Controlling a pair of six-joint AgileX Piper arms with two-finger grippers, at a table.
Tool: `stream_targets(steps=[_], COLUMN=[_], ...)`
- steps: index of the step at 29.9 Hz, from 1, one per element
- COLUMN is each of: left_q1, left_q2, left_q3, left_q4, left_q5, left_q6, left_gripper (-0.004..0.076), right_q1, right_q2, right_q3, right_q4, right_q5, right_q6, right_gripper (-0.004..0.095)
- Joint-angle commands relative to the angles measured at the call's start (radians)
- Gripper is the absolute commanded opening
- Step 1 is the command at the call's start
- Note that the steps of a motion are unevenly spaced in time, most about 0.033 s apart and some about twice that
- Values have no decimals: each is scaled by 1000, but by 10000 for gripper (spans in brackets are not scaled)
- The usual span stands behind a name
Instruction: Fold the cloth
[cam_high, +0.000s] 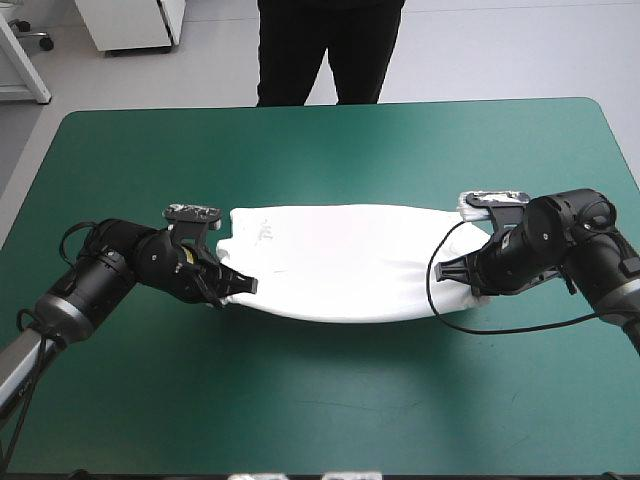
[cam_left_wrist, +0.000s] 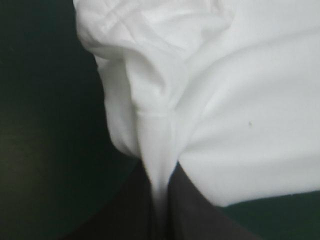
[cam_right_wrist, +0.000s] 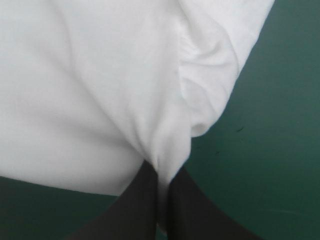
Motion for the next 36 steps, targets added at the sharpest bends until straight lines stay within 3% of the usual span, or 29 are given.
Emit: stream_targets(steps=[1,11,22,32,36], left_q1=[-8,-8,-6,-6,-6], left_q2=[-30,76,234,438,473], left_q3=[-102,-212,-232,-305,-332], left_q4=[52,188,411,442,435], left_q5=[-31,-166,-445,-503,-426], left_q6=[-25,-80,-241,-257,-248], left_gripper=[-9,-9,-9,-8,29], right_q1=[0,-4,-23,-50,-50], right_q2=[-28,21,226,403,428], right_q3=[-68,-123,-231,-267,-267], right_q4=[-12,-123,-234,-218,-179], right_q5=[-44,-267,-437,-472,-417], right_q6=[-8,19,55,43,-19], right_gripper=[-17,-17,-17,-6,130])
